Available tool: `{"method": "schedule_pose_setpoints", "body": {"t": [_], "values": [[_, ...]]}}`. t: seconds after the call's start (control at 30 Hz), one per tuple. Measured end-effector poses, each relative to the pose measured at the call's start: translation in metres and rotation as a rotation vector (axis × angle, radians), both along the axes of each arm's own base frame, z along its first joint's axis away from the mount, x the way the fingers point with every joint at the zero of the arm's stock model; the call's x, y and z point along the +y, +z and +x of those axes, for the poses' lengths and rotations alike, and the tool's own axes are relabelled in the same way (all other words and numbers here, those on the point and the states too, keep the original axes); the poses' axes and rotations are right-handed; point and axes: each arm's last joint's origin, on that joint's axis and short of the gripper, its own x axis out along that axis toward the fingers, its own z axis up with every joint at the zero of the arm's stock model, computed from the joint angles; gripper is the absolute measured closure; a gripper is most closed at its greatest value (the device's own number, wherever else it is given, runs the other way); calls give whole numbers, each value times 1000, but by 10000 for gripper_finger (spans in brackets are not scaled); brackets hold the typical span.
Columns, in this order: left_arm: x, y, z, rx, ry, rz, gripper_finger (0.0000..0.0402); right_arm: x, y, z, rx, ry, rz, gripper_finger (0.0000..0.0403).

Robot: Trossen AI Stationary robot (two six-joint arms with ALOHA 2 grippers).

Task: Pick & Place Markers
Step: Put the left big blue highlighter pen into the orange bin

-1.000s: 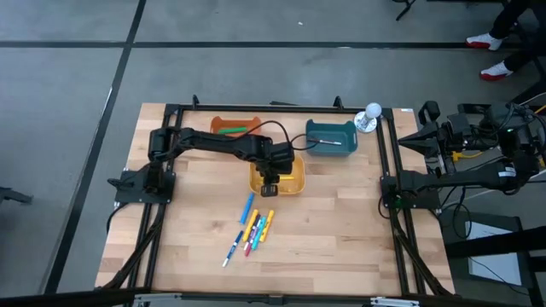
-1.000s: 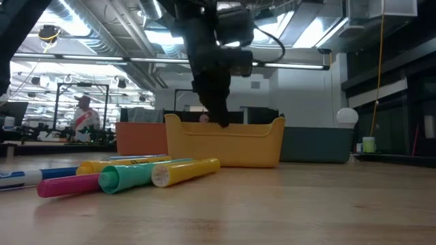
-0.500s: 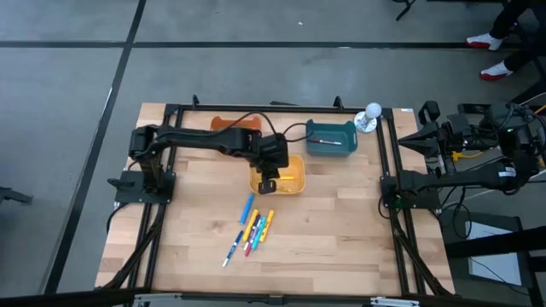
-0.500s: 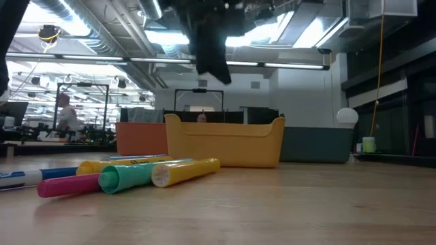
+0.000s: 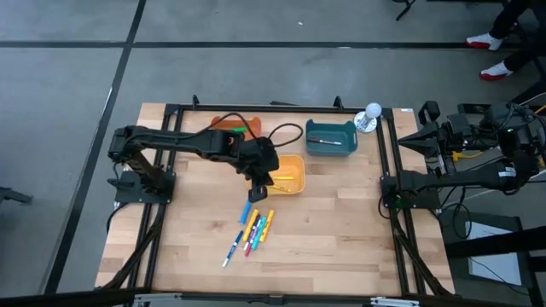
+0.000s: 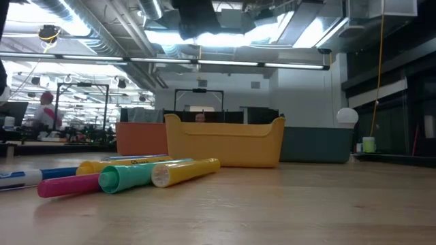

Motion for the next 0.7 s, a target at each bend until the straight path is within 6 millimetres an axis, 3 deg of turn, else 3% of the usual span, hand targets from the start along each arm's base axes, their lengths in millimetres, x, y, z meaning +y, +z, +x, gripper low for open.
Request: {"method": "schedule_pose_setpoints", "body": {"t": [0.4, 0.7], "values": [[-25, 2, -21, 148, 75, -98, 400, 0, 0, 0, 0, 0, 0, 379], [-45, 2, -25, 191, 147, -177, 395, 0, 0, 0, 0, 0, 0, 379]]}}
